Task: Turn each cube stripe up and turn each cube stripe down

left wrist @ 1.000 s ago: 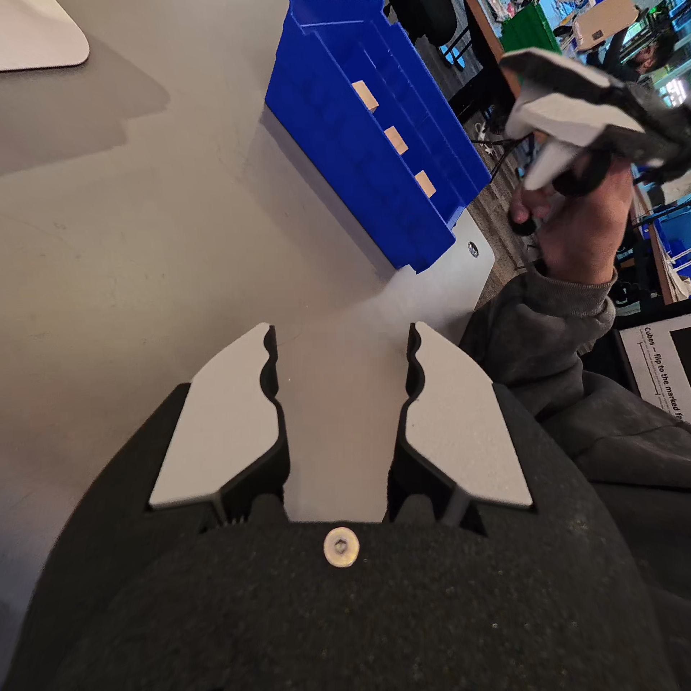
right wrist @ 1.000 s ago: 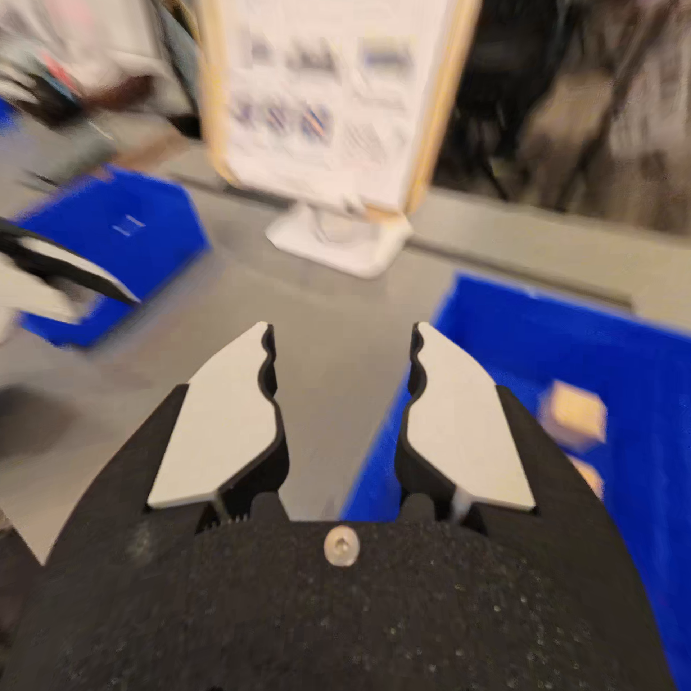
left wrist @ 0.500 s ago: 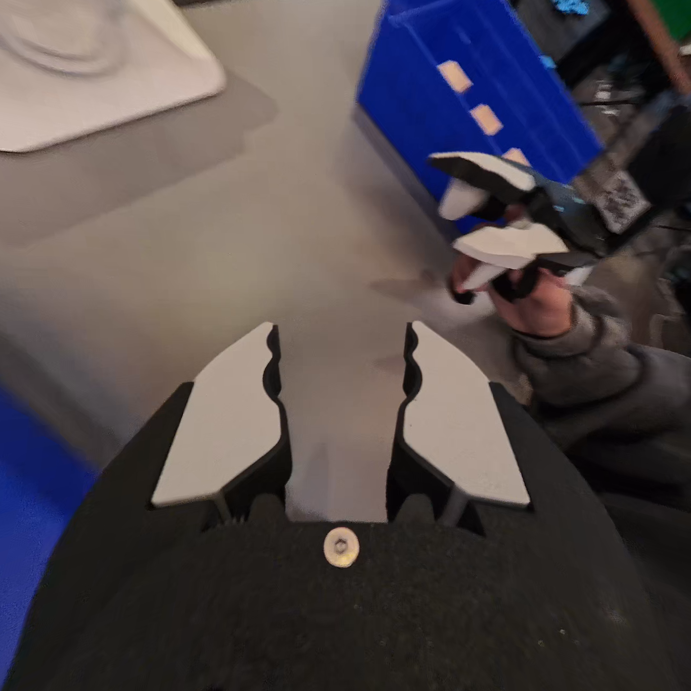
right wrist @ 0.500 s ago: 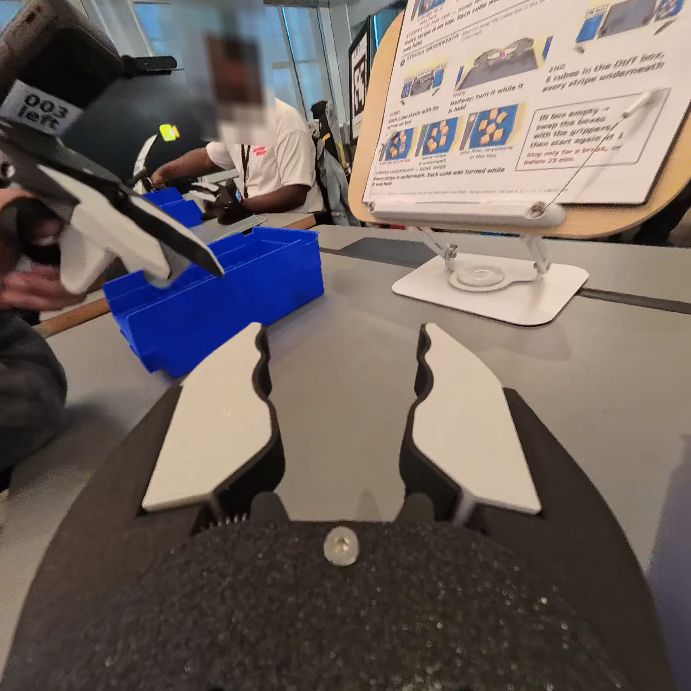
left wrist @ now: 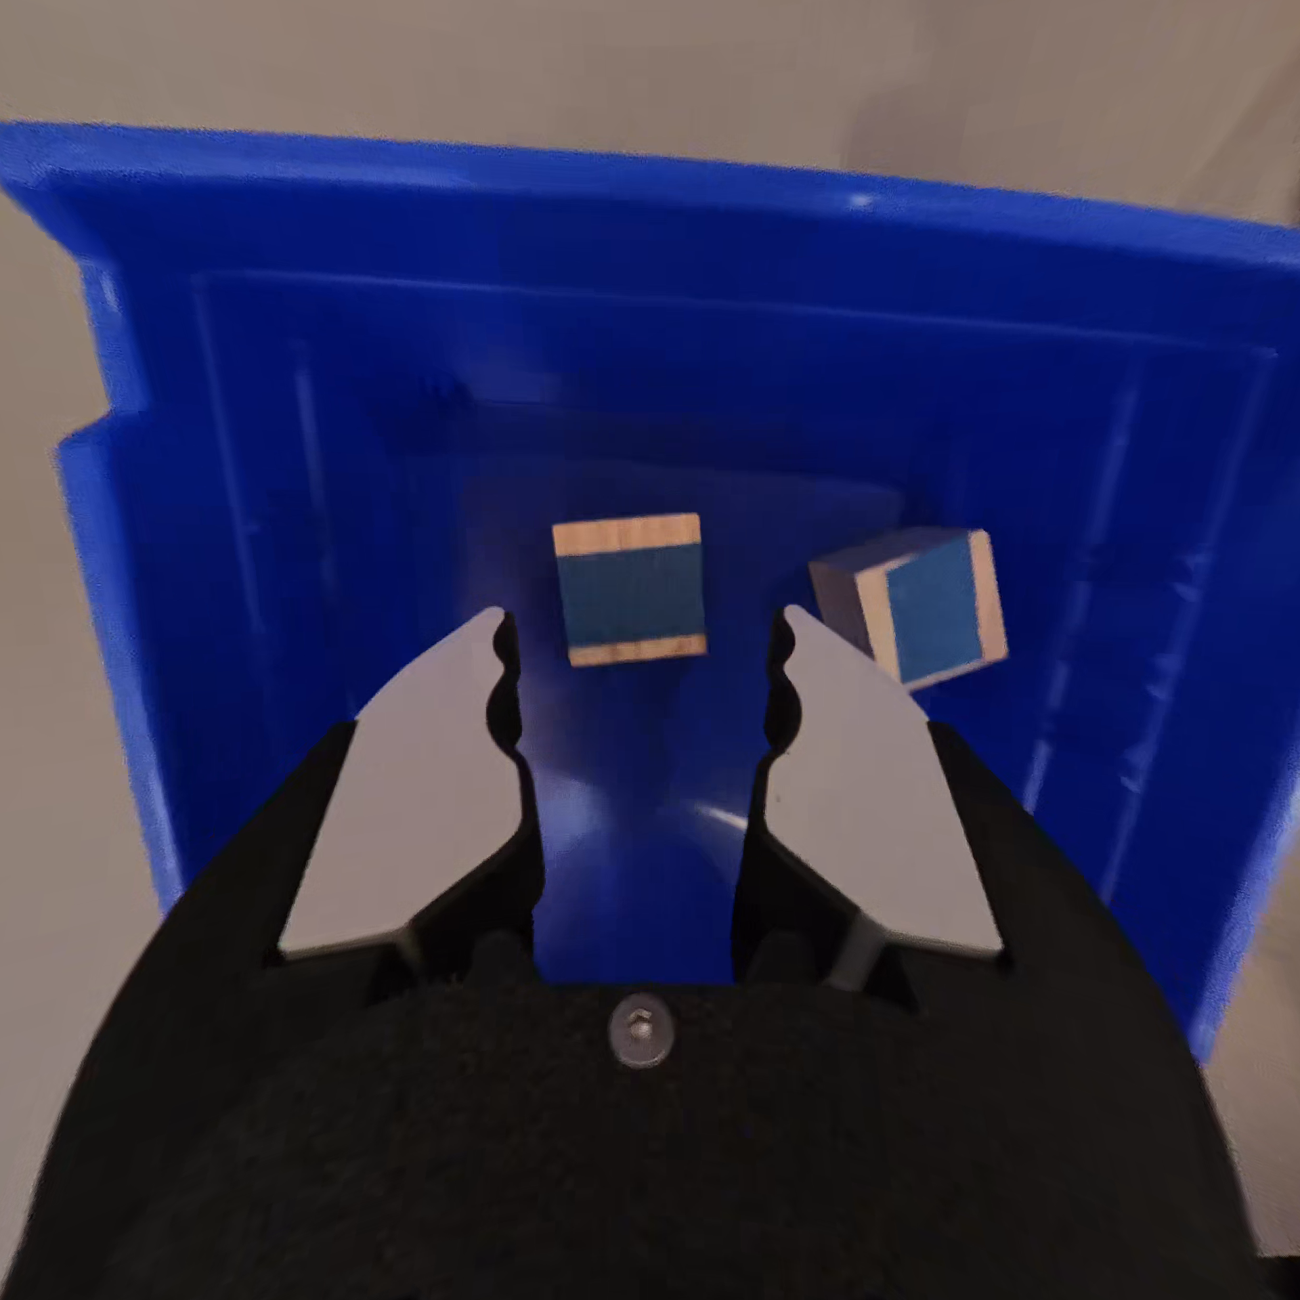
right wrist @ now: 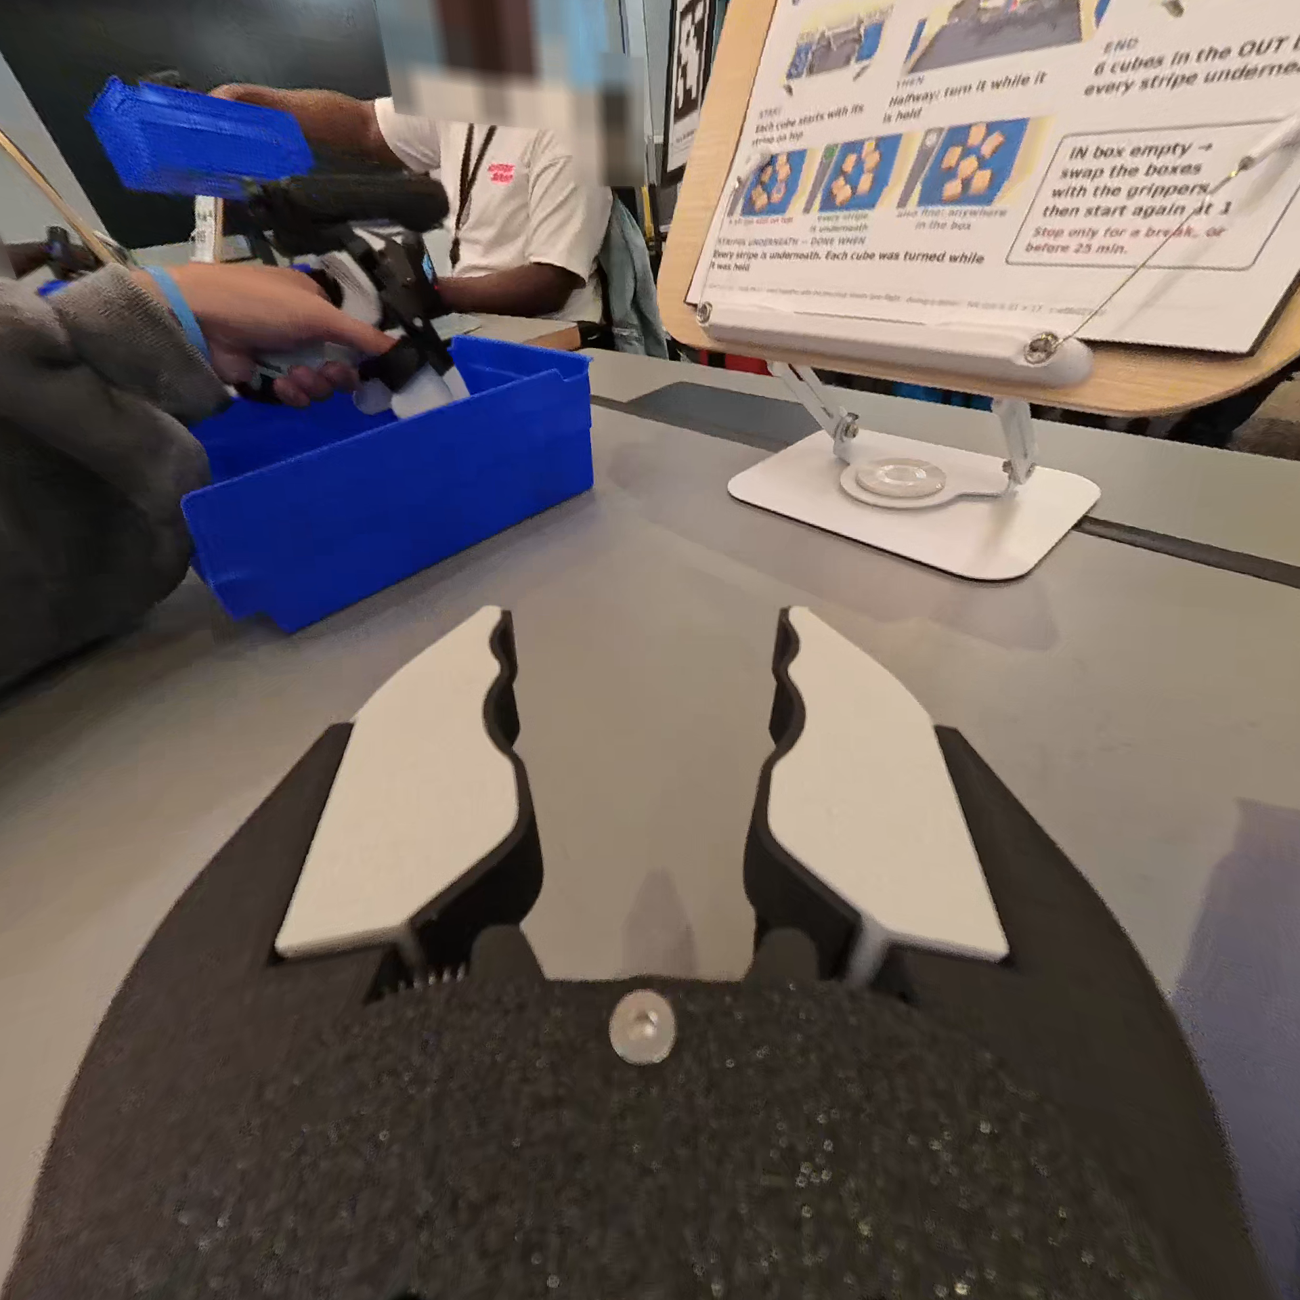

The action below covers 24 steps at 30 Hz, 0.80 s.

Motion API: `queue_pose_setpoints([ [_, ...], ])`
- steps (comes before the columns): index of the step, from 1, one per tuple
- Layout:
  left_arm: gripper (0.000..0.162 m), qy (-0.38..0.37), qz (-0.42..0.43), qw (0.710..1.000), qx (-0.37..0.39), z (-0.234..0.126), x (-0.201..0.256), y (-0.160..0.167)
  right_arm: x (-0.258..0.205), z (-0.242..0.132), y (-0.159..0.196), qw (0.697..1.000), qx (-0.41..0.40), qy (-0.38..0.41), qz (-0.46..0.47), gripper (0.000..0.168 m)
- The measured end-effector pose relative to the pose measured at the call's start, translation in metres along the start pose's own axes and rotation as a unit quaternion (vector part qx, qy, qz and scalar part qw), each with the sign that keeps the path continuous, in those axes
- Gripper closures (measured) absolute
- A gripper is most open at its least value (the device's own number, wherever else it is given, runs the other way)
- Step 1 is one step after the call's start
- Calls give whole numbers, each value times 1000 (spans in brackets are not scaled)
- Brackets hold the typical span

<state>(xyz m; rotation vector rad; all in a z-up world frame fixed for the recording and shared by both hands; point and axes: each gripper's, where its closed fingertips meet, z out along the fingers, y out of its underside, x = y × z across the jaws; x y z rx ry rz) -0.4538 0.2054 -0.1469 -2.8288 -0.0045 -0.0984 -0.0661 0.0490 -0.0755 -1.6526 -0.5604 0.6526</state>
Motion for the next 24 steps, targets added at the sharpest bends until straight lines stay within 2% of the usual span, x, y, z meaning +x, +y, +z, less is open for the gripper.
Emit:
queue_pose_setpoints([
  [3, 95, -29, 5, 999, -32, 21, -6, 0, 4, -1, 3, 999, -1, -7, 34, 98],
  [4, 99, -39, 7, 998, -44, 27, -8, 2, 6, -1, 4, 999, -2, -9, 45, 98],
  [5, 116, -43, 9, 998, -54, 29, -9, 5, 7, -1, 6, 998, -5, -11, 55, 98],
  [10, 118, -78, 36, 994, -67, 17, -12, 18, 10, -1, 8, 997, -9, -17, 72, 99],
  [17, 118, 14, 44, 997, 60, -67, 30, 29, 2, -3, -1, 998, -8, -25, 57, 100],
  [21, 118, 106, 86, 982, 132, -111, 91, 50, 0, -7, -8, 999, -6, -19, 32, 100],
  [24, 118, 191, 126, 961, 156, -126, 150, 72, -2, -9, -12, 999, -7, -22, 25, 101],
])
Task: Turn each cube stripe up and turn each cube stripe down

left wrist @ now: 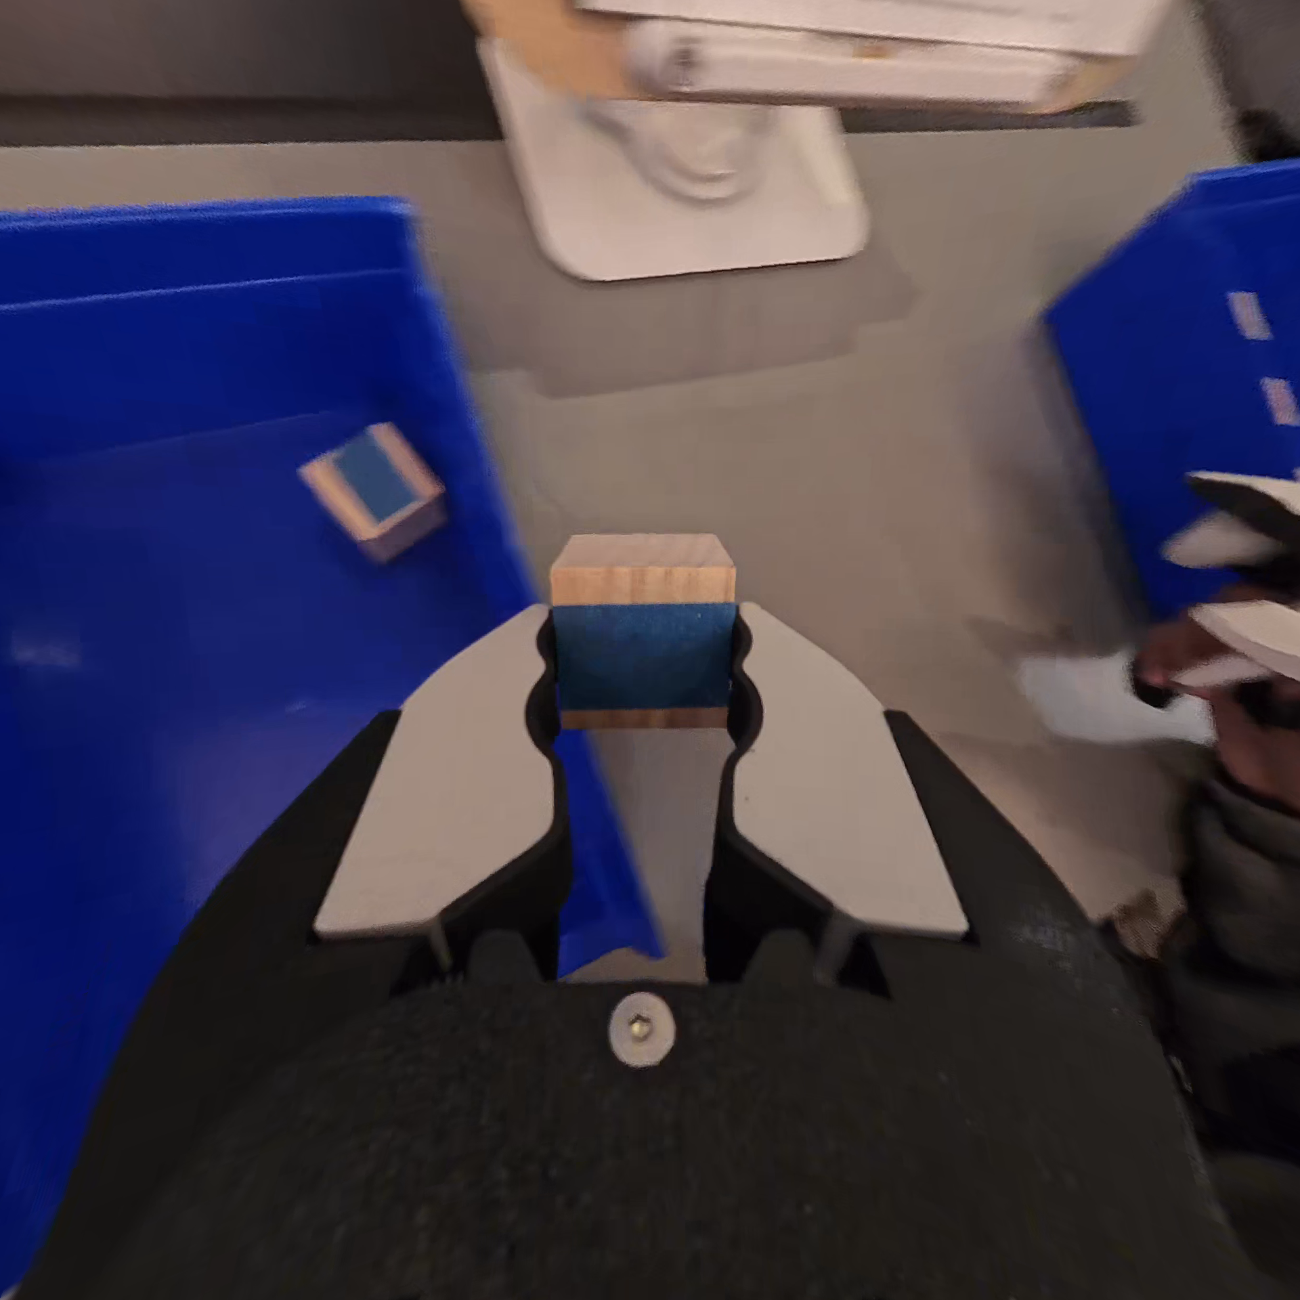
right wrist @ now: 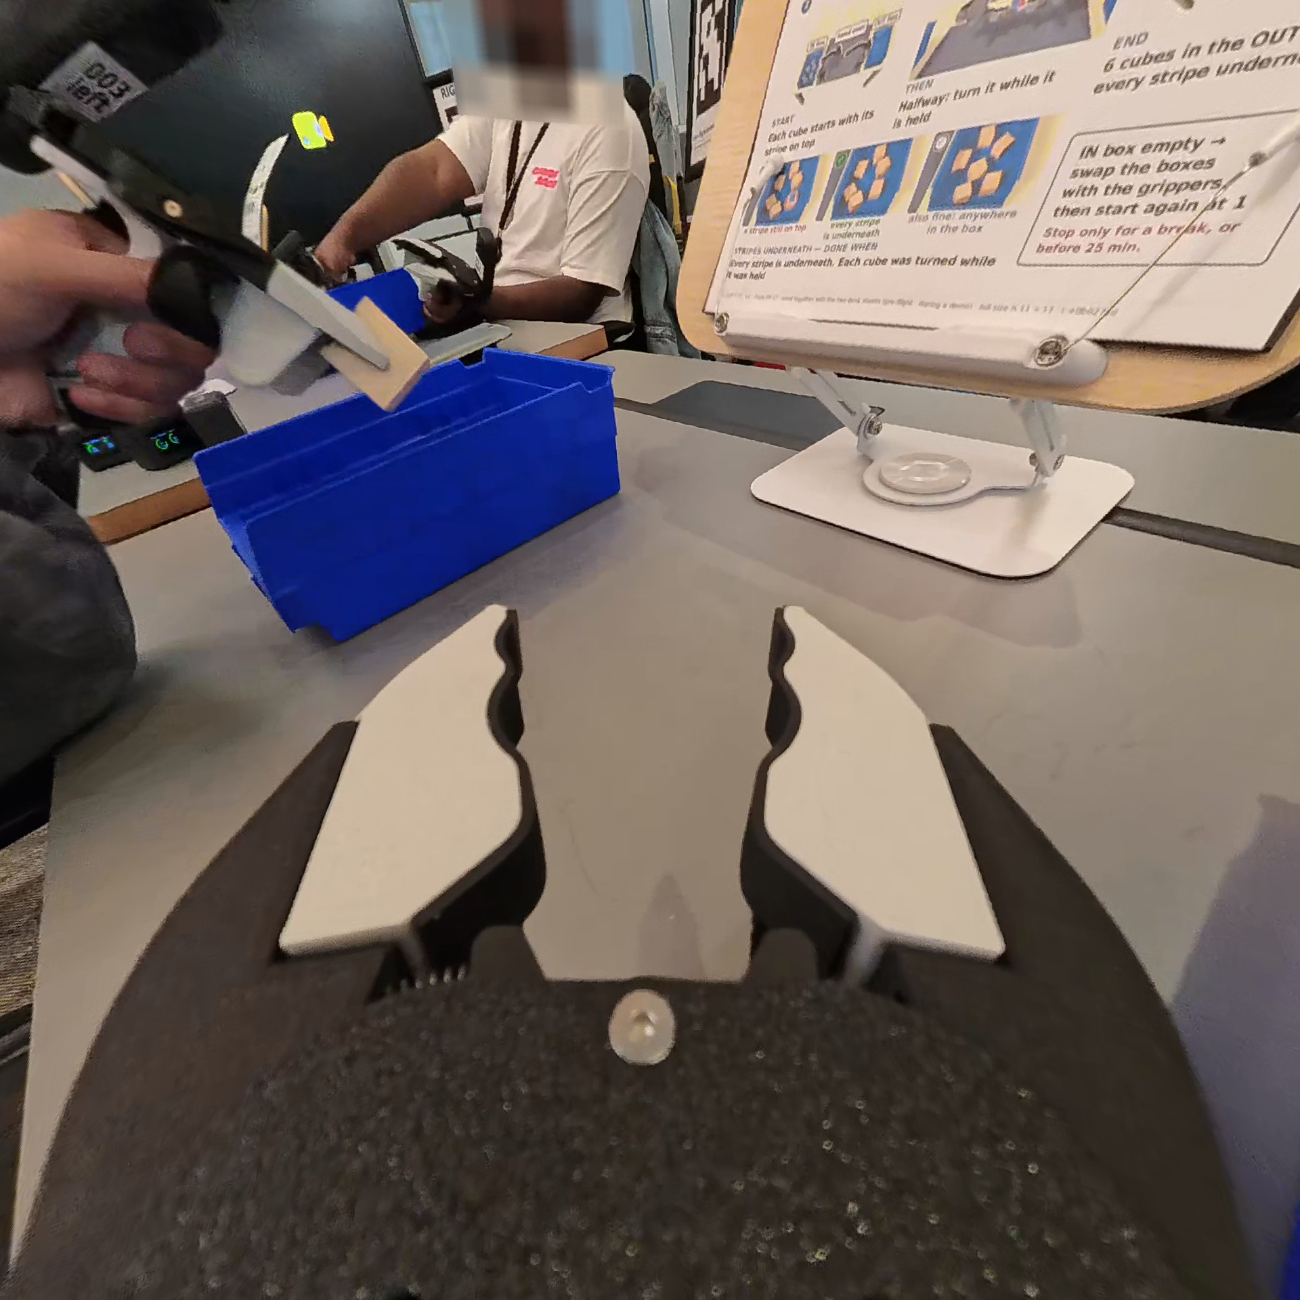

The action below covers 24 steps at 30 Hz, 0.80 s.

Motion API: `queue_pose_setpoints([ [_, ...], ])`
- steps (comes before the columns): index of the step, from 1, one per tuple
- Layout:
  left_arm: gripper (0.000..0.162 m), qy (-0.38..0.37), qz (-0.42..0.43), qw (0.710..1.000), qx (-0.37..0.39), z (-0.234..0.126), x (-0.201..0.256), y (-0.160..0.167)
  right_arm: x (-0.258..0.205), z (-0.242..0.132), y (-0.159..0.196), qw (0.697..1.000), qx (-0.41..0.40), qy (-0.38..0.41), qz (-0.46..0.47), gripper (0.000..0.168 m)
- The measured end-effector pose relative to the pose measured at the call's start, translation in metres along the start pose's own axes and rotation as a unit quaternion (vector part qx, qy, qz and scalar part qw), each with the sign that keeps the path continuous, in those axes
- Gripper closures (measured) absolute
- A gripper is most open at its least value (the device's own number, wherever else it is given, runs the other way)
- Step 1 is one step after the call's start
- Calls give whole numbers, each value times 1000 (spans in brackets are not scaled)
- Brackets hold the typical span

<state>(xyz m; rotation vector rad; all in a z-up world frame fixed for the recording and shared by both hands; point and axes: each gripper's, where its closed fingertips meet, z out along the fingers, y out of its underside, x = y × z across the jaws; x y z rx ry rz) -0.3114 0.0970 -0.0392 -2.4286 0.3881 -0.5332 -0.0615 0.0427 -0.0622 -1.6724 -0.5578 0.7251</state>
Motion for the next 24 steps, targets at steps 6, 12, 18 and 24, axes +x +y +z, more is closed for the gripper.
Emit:
queue_pose_setpoints([
  [6, 118, 242, -5, 970, 20, 20, 124, 4, -5, -2, -2, 1000, -1, -11, -20, 101],
  [12, 118, 454, -104, 885, -5, 18, 191, 11, -32, -6, -8, 995, 13, -79, -65, 102],
  [18, 119, 580, -214, 783, -64, 18, 214, 19, -61, -11, -16, 984, 53, -147, -84, 105],
  [24, 118, 583, -214, 778, -96, 31, 228, 34, -70, -8, -15, 980, 63, -130, -136, 104],
])
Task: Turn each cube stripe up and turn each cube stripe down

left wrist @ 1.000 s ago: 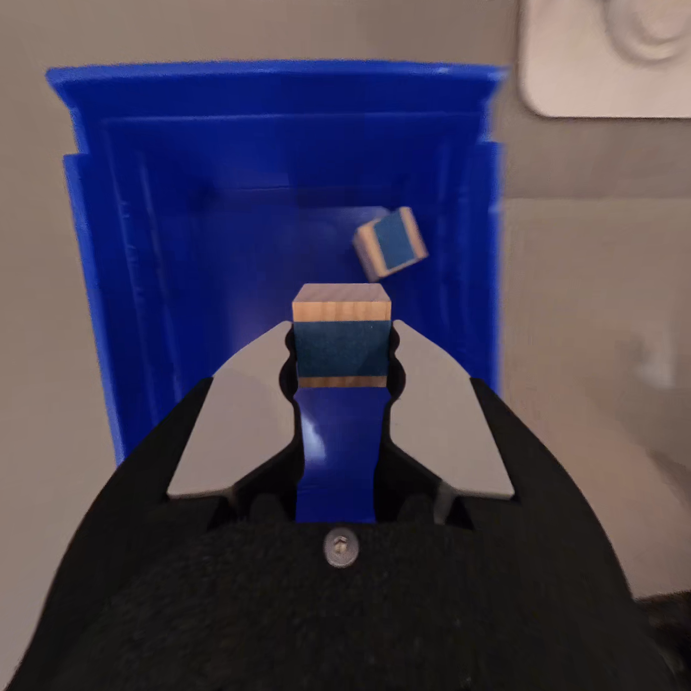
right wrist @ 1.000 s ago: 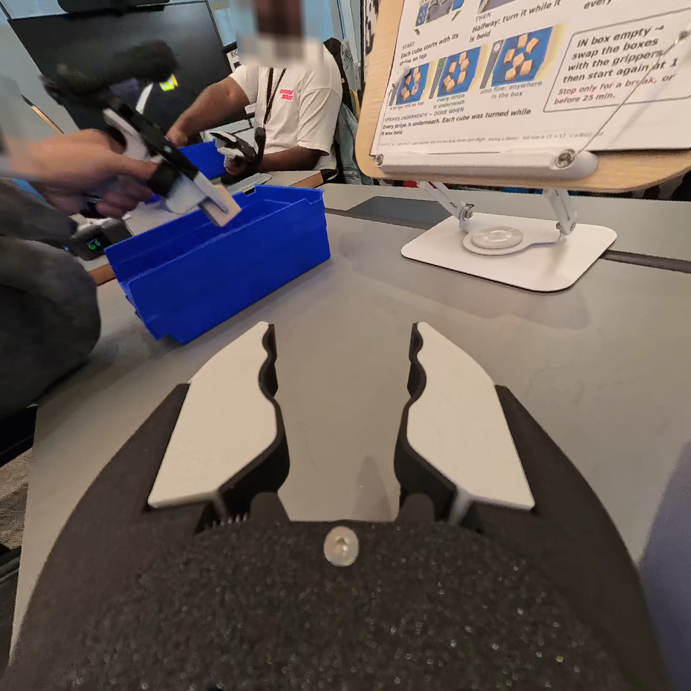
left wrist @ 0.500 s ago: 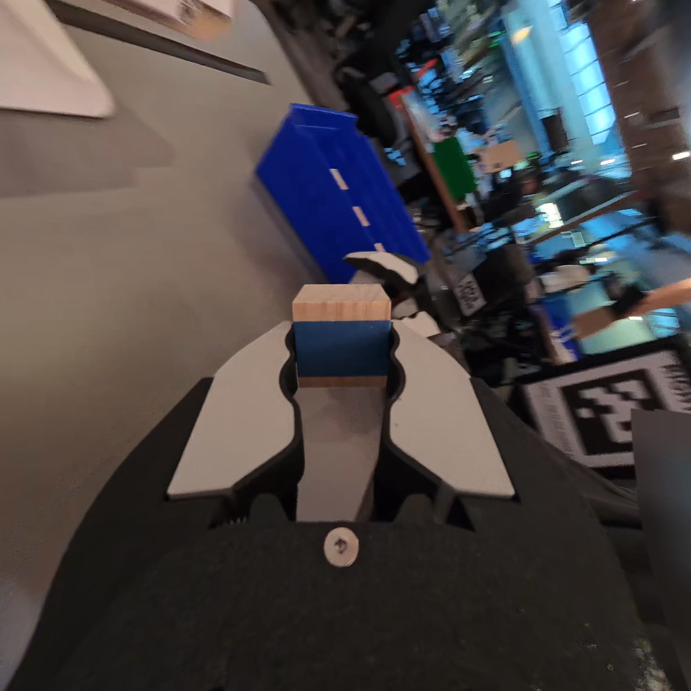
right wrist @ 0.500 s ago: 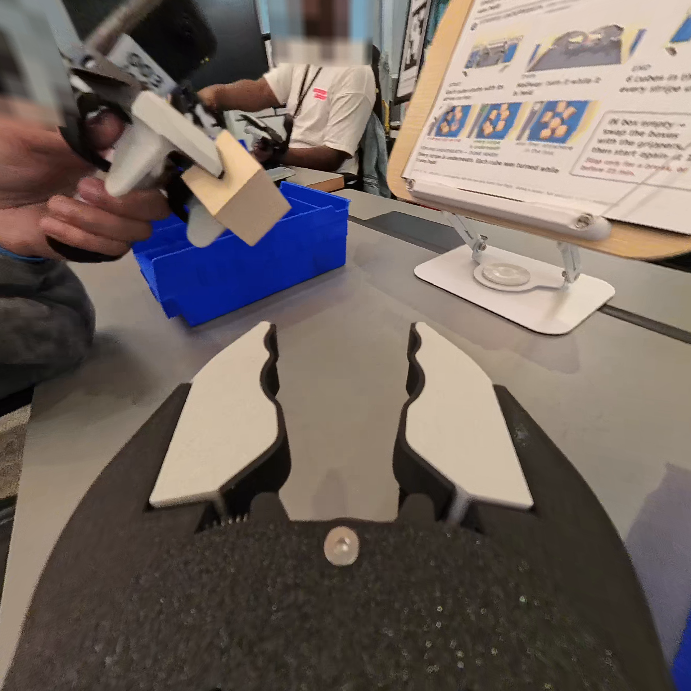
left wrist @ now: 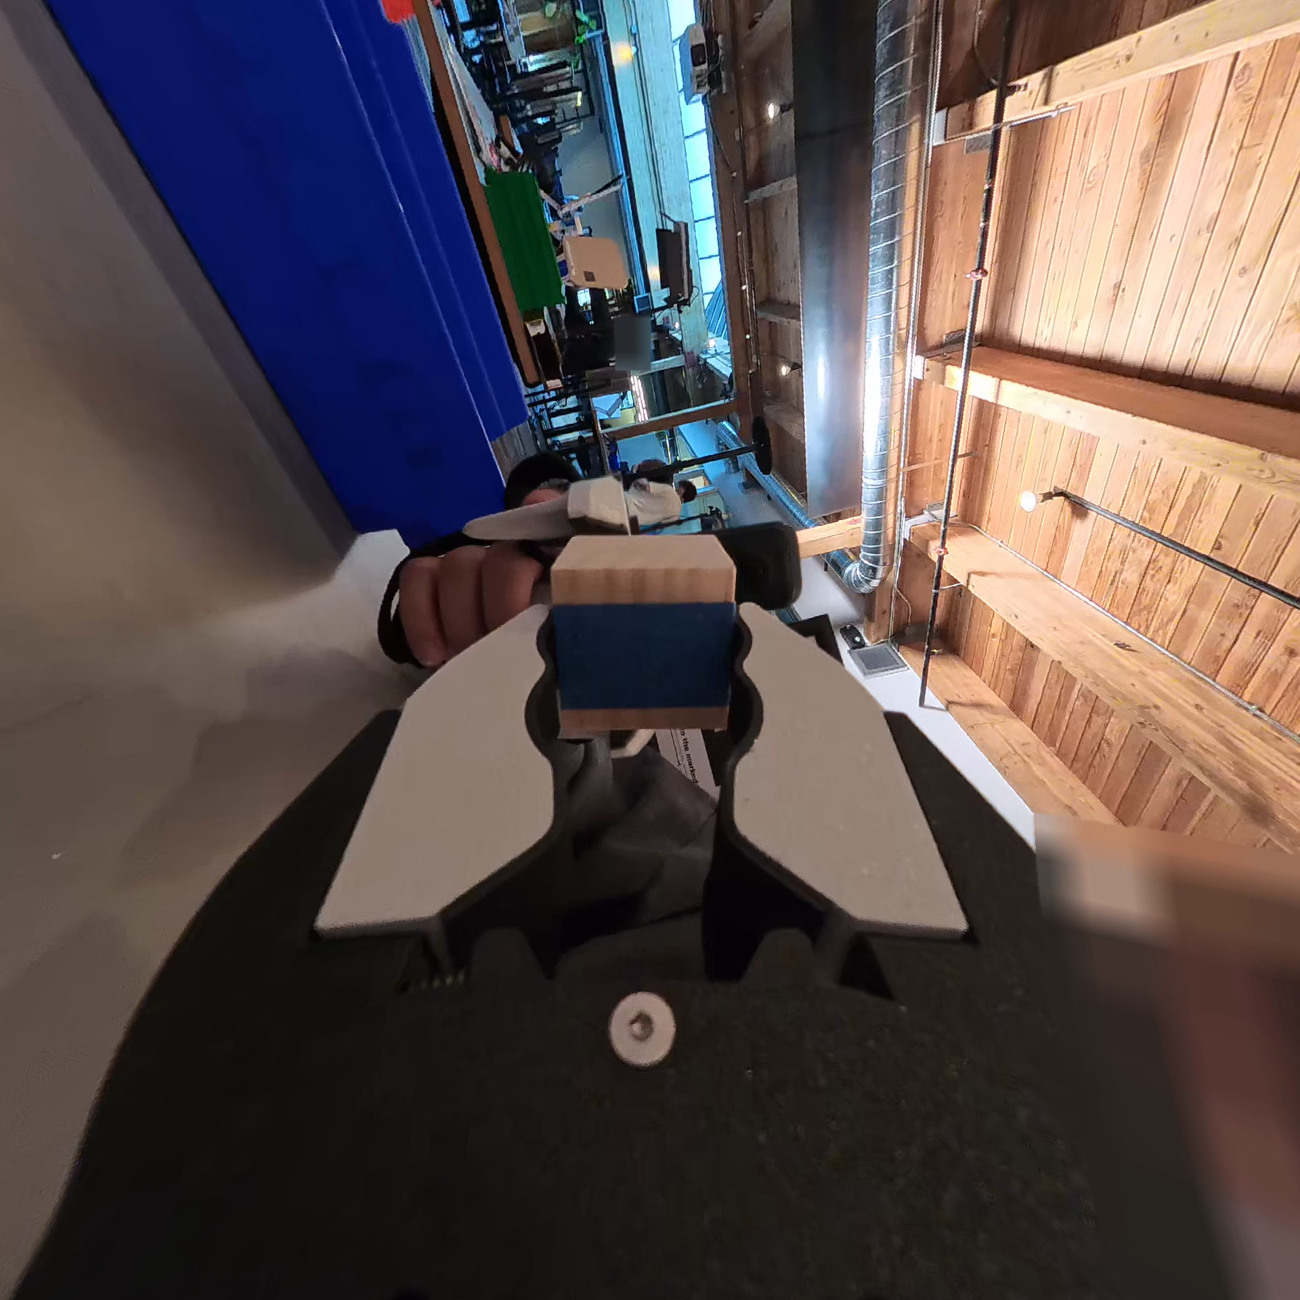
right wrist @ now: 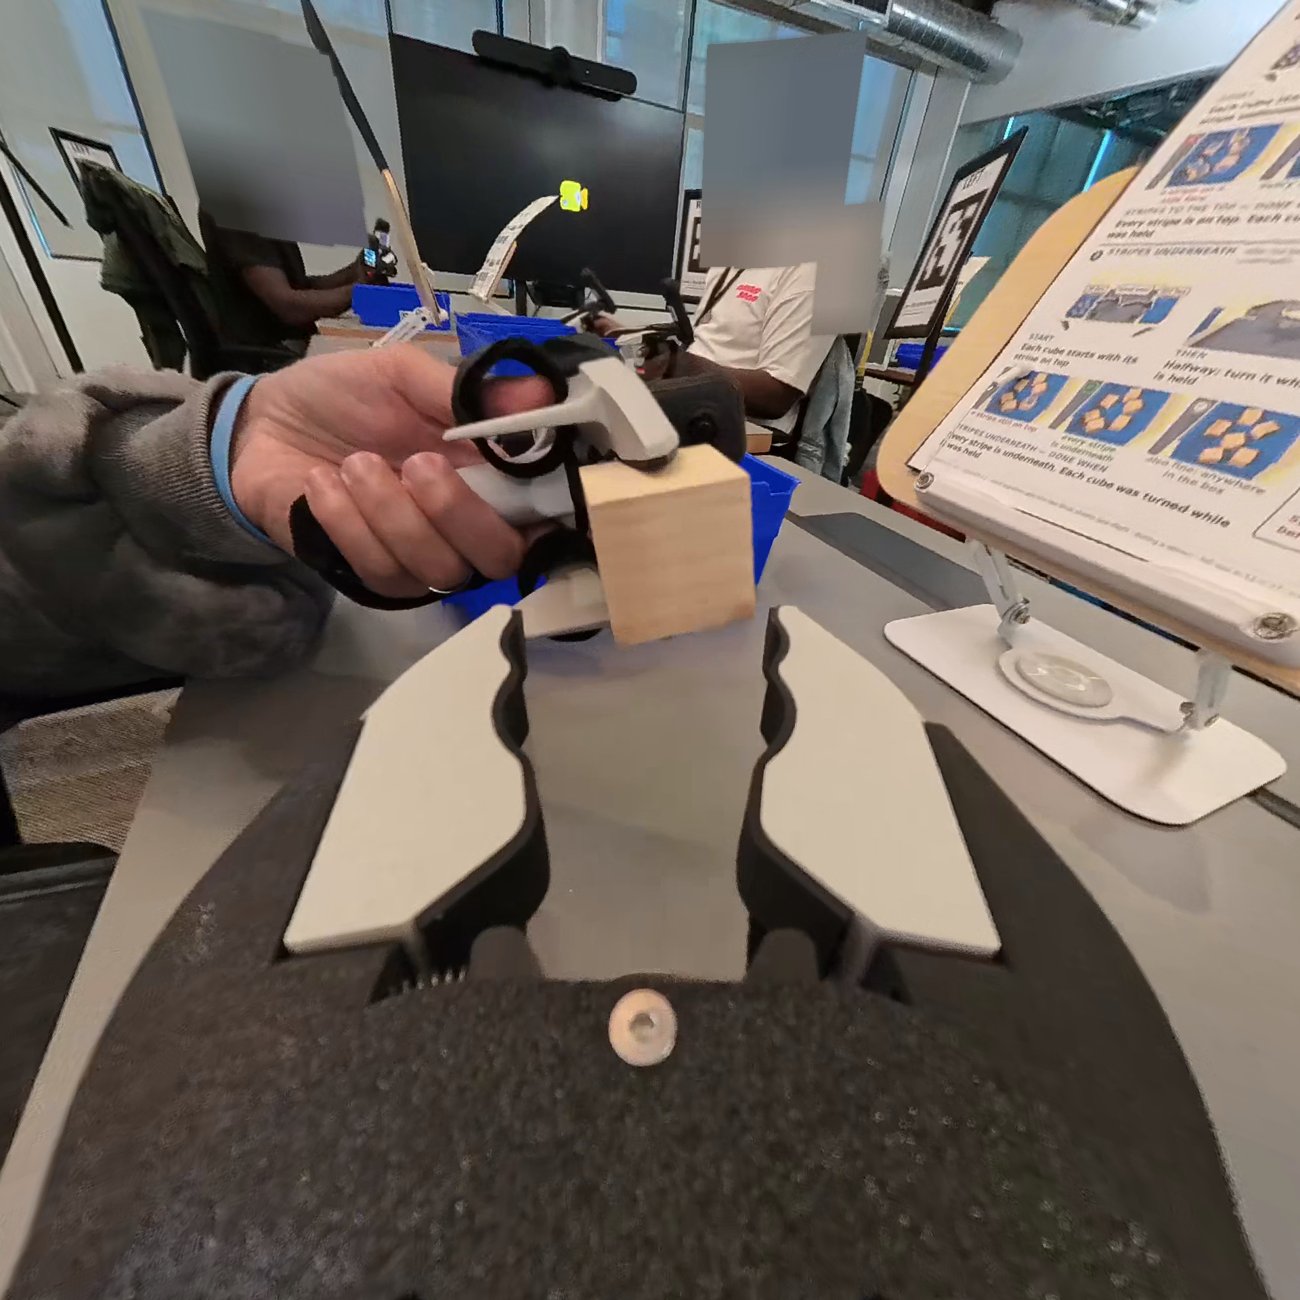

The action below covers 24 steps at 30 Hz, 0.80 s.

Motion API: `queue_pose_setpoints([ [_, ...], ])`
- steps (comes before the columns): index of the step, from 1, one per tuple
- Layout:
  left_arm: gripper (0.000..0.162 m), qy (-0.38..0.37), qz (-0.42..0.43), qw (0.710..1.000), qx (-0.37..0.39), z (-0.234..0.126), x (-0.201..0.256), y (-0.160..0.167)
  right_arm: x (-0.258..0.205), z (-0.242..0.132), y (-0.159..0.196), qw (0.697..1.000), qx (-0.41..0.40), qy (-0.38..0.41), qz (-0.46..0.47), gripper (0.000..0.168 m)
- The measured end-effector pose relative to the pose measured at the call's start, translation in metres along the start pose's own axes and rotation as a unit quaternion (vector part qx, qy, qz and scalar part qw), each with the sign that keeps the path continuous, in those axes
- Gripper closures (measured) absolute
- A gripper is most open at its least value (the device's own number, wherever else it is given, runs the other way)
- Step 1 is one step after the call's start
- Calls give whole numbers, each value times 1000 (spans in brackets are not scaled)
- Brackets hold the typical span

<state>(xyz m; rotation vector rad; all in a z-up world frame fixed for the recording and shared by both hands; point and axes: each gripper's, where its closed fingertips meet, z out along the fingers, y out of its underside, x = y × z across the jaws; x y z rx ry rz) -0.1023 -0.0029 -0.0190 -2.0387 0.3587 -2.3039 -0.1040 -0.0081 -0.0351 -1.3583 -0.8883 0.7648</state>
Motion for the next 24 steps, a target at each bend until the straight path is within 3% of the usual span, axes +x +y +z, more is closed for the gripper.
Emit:
queue_pose_setpoints([
  [5, 118, -16, 3, 999, -33, 12, -8, 13, -3, 4, 1, 999, -11, 17, -40, 109],
  [7, 118, -11, -4, 999, -41, 15, -9, 17, 0, 3, 1, 998, -10, 33, -51, 123],
  [11, 118, -10, 2, 998, -54, 16, -6, 20, -2, 0, -2, 998, -15, 24, -58, 123],
  [14, 97, -45, 48, 997, -51, 6, -3, 14, -1, -3, -8, 997, -7, 29, -66, 123],
  [16, 93, -98, 89, 991, -26, -11, -4, 1, 2, -7, -11, 998, -11, 28, -60, 123],
  [18, 91, -181, 134, 974, 10, -36, -10, -16, 9, -14, -18, 998, -10, 39, -44, 123],
  [20, 92, -291, 183, 938, 43, -67, -20, -34, 24, -26, -28, 997, -18, 65, -22, 123],
  [22, 94, -378, 230, 894, 74, -94, -21, -48, 53, -47, -38, 990, -46, 130, -4, 123],
  [24, 95, -408, 252, 873, 85, -104, -15, -52, 90, -78, -49, 974, -75, 213, 25, 123],
])
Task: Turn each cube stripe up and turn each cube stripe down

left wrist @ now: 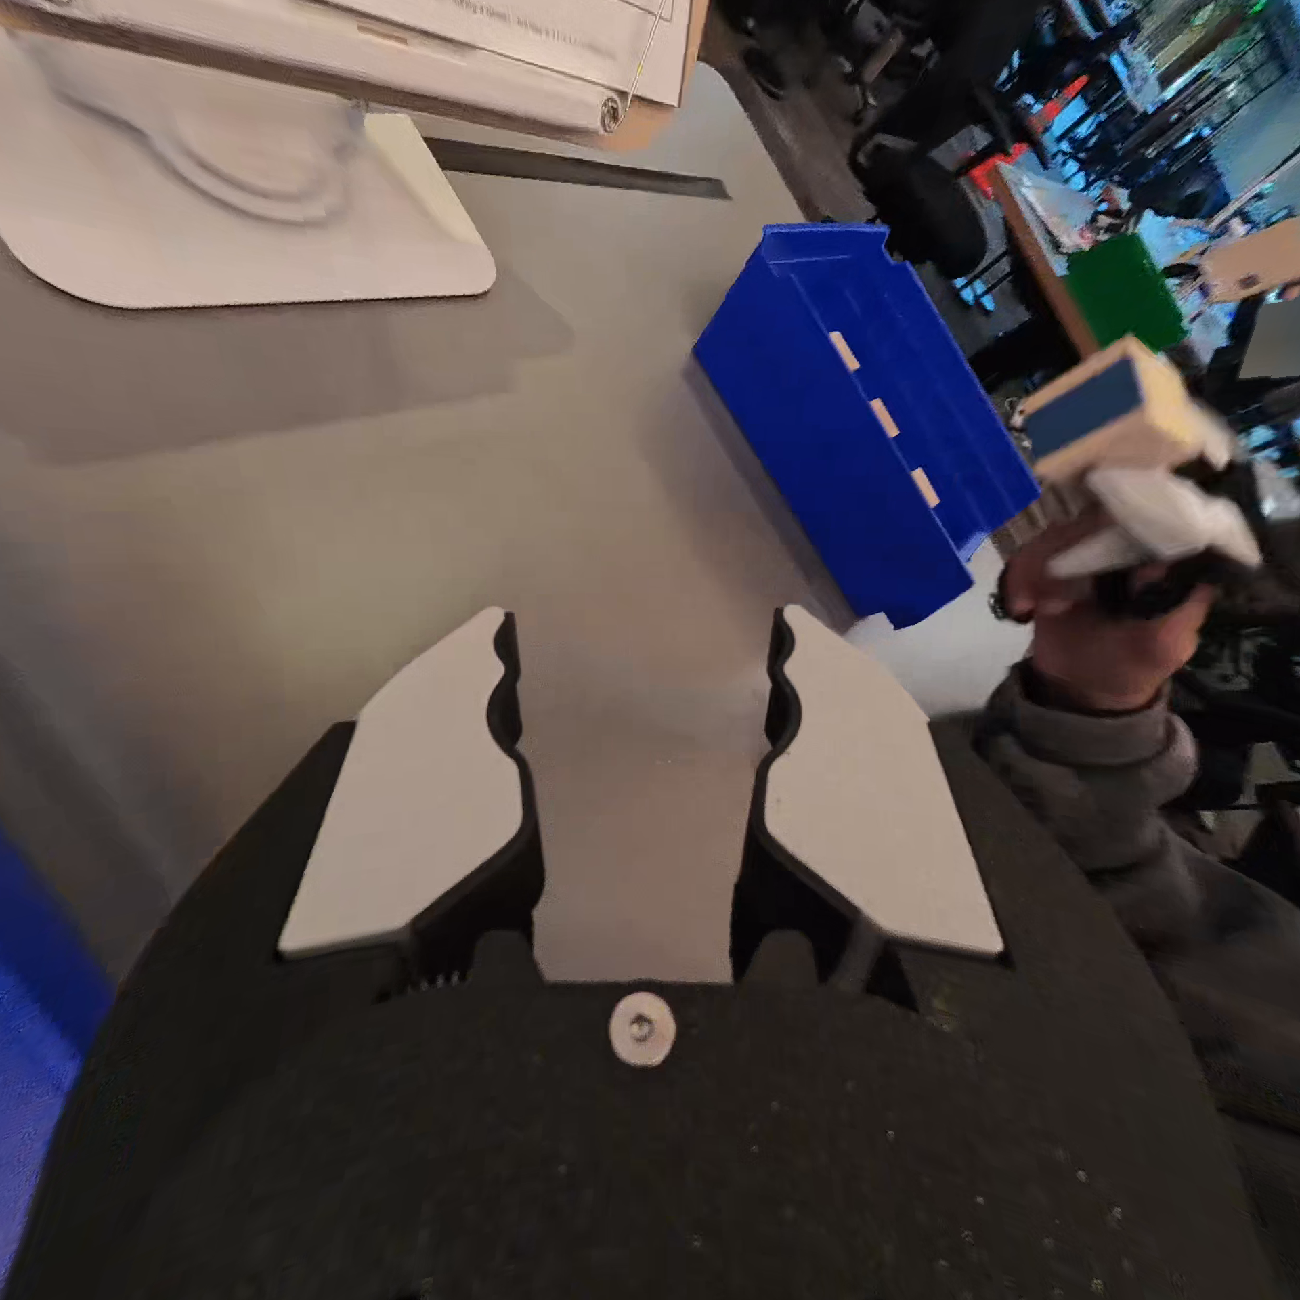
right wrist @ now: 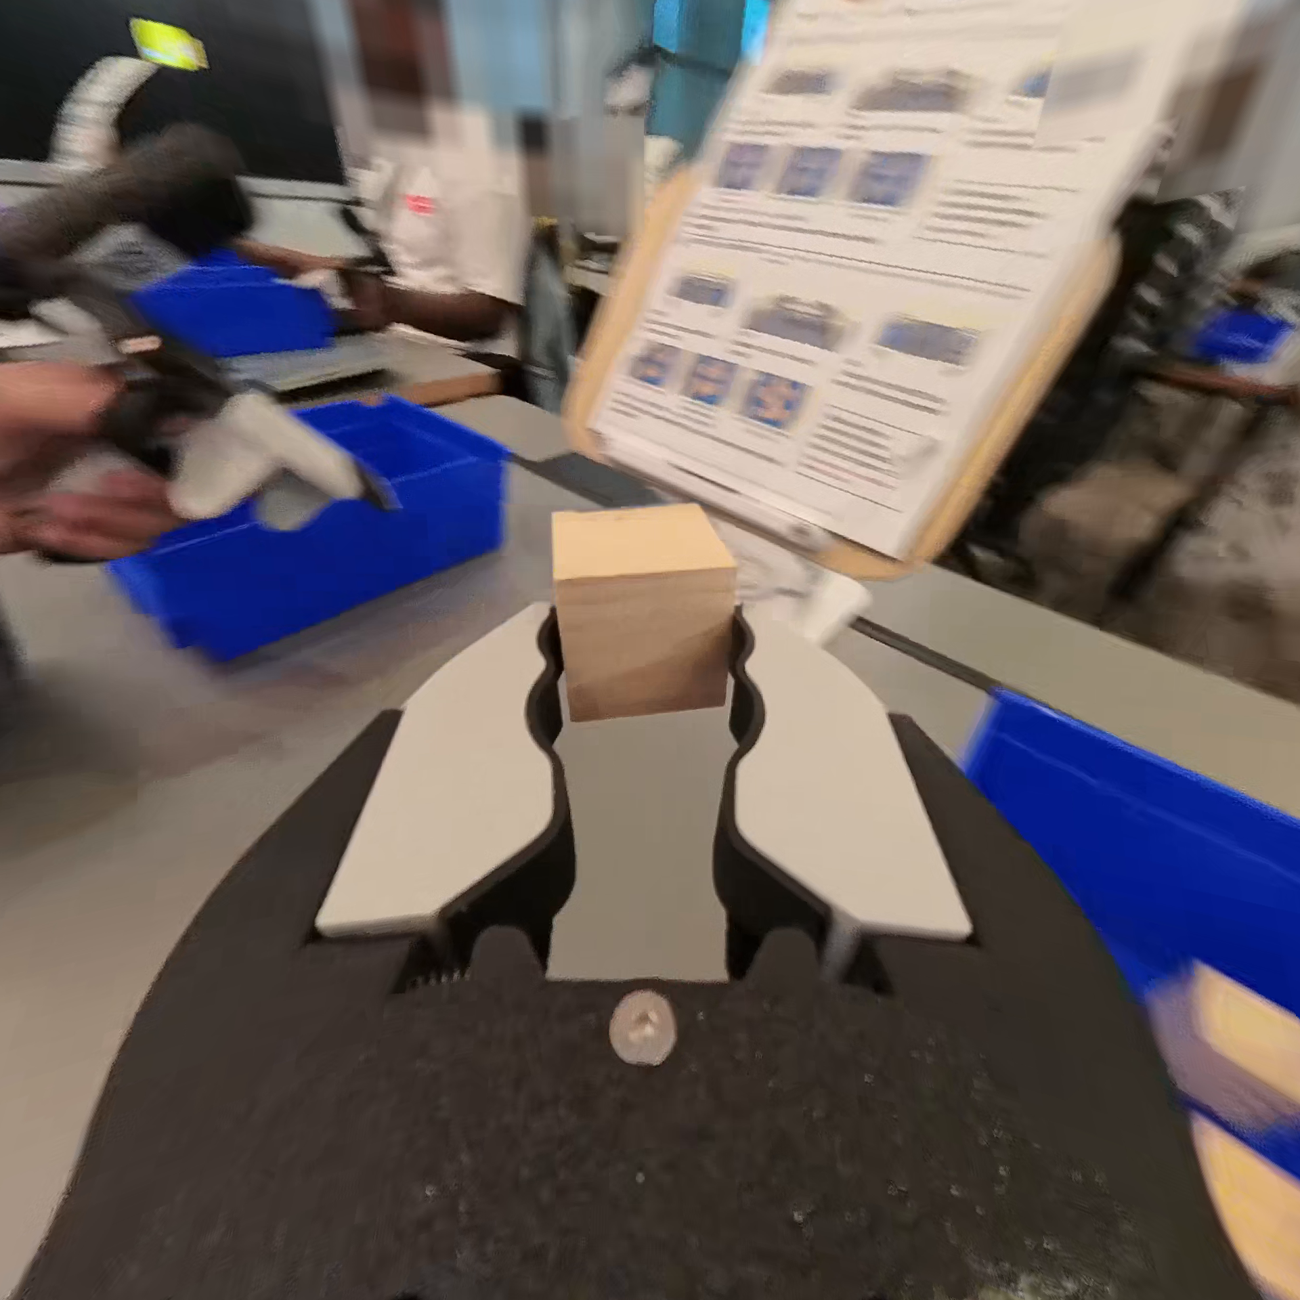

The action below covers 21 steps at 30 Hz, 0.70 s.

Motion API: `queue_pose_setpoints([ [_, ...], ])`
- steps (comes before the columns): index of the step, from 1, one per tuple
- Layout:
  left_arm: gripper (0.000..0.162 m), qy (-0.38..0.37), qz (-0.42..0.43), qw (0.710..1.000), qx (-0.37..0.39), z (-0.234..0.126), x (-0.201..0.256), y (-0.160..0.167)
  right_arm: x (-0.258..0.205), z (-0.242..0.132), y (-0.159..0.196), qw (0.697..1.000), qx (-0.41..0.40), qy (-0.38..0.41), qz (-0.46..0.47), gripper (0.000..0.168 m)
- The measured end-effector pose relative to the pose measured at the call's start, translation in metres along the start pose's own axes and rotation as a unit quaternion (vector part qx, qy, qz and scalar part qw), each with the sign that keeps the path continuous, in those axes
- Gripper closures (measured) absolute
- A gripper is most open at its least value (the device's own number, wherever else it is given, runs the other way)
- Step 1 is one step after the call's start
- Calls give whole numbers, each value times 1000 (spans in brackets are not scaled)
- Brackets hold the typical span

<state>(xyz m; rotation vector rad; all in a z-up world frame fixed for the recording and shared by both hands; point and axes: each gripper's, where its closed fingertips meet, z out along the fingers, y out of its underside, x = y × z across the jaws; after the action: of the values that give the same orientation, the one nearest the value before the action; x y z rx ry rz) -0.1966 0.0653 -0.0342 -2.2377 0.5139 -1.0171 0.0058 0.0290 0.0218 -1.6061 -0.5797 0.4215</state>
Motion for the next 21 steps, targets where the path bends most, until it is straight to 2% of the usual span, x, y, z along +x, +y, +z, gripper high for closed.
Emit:
queue_pose_setpoints([
  [3, 96, 25, 4, 1000, -10, -2, 12, 2, 71, -24, 1, 987, -86, 112, 79, 123],
  [5, 96, 37, 3, 999, -22, 2, 17, 6, 109, -37, 18, 962, -167, 170, 136, 123],
  [8, 96, 37, 5, 998, -44, 9, 17, 14, 143, -44, 68, 903, -322, 209, 193, 123],
  [13, 96, 42, 4, 997, -58, 13, 17, 19, 152, -36, 158, 797, -529, 198, 214, 123],
  [16, 96, 46, 2, 997, -66, 13, 18, 22, 154, -34, 191, 754, -587, 200, 218, 123],
  [21, 96, 44, 10, 997, -67, 11, 21, 22, 160, -26, 207, 747, -587, 207, 235, 123],
])
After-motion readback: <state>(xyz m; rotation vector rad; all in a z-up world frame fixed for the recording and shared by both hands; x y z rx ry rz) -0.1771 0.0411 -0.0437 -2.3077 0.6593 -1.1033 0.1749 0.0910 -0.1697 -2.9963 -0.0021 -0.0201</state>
